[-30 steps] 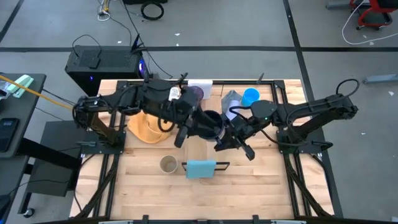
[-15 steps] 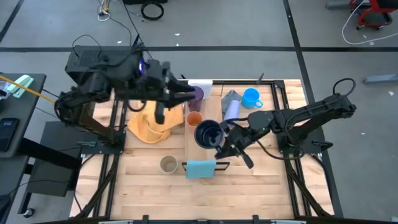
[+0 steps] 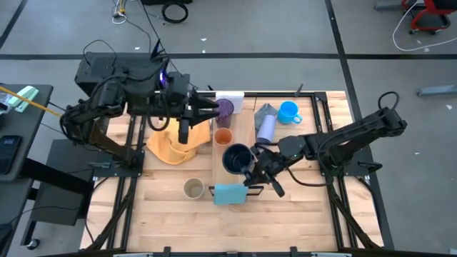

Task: Stack small to large cups/mugs on shelf
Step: Put the dark blue mug on the shelf

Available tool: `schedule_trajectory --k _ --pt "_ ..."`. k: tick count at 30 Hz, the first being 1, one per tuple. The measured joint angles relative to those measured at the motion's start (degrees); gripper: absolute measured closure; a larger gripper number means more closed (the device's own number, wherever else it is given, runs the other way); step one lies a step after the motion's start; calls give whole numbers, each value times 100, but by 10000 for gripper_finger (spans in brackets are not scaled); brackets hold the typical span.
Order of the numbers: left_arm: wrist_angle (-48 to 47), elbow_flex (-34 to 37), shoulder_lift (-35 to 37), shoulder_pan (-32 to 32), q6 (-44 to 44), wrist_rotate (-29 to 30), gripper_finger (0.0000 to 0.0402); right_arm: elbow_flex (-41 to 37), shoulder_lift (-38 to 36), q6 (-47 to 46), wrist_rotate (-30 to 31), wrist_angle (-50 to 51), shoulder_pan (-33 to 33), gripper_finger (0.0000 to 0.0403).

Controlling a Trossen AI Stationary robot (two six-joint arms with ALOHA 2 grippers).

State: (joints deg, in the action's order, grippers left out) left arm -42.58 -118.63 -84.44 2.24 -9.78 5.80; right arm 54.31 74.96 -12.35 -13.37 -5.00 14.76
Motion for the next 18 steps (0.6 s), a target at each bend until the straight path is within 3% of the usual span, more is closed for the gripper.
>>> schedule_trajectory --k 6,18 --pt "-3 0 8 -4 11 -1 276 -496 -7 -296 -832 -1082 -2 391" --pt "-100 0 4 -2 13 -2 276 -910 -7 22 -1813 -1206 -676 391"
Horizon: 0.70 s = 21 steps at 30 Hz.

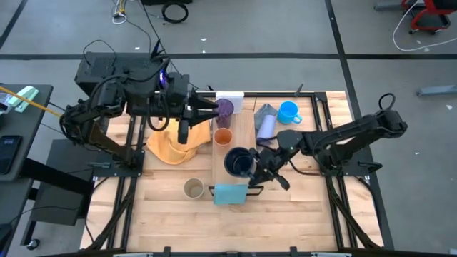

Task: Stack small to large cups/mugs on shelf
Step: Put the dark blue mug on the shelf

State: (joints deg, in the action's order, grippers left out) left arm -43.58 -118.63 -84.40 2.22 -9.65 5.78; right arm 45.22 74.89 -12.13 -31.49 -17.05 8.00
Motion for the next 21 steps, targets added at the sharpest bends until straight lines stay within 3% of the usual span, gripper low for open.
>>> schedule_trajectory --k 10,21 --pt "-188 0 -2 0 2 0 278 -38 23 69 -806 -215 -490 391" --pt "-190 0 -2 14 4 -1 267 -53 731 162 -954 -446 -450 391"
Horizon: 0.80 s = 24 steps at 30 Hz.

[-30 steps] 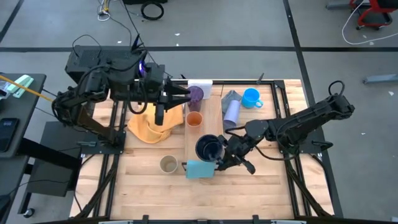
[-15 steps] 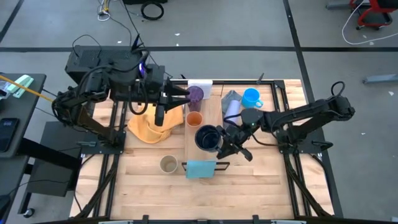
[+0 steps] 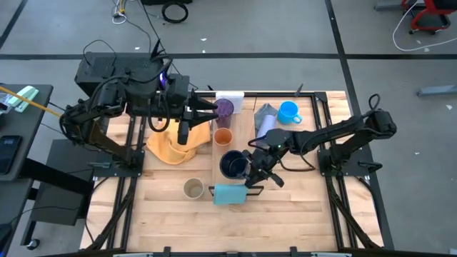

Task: Stack small to large cups/mugs on shelf
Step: Put the dark blue mug on the shelf

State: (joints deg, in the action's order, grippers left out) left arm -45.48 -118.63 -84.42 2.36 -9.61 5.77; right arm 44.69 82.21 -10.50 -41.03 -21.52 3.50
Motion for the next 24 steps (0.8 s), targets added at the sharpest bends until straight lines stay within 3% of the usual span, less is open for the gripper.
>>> schedule_trajectory --k 19,24 --pt "-40 0 0 115 22 -2 266 0 547 -13 -141 -280 -72 391" --pt "-78 0 0 115 33 -1 259 -2 403 -37 -636 -346 -245 391"
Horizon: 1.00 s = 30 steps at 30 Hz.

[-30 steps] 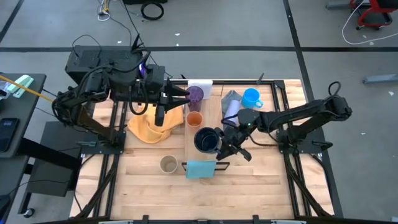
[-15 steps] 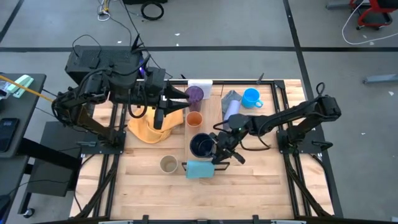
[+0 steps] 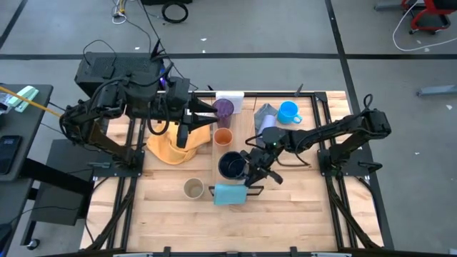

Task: Stack small to large cups/mugs on shelf
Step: Put the dark blue mug on the shelf

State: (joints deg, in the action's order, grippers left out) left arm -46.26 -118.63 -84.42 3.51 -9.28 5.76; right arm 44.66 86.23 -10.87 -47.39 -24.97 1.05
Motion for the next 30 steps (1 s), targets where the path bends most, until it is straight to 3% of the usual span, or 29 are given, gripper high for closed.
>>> schedule_trajectory --k 11,30 --pt "2 0 0 0 -13 0 268 -243 -48 108 -850 19 -413 391" --pt "9 0 0 -9 7 0 268 -461 52 542 -1309 -44 -968 391"
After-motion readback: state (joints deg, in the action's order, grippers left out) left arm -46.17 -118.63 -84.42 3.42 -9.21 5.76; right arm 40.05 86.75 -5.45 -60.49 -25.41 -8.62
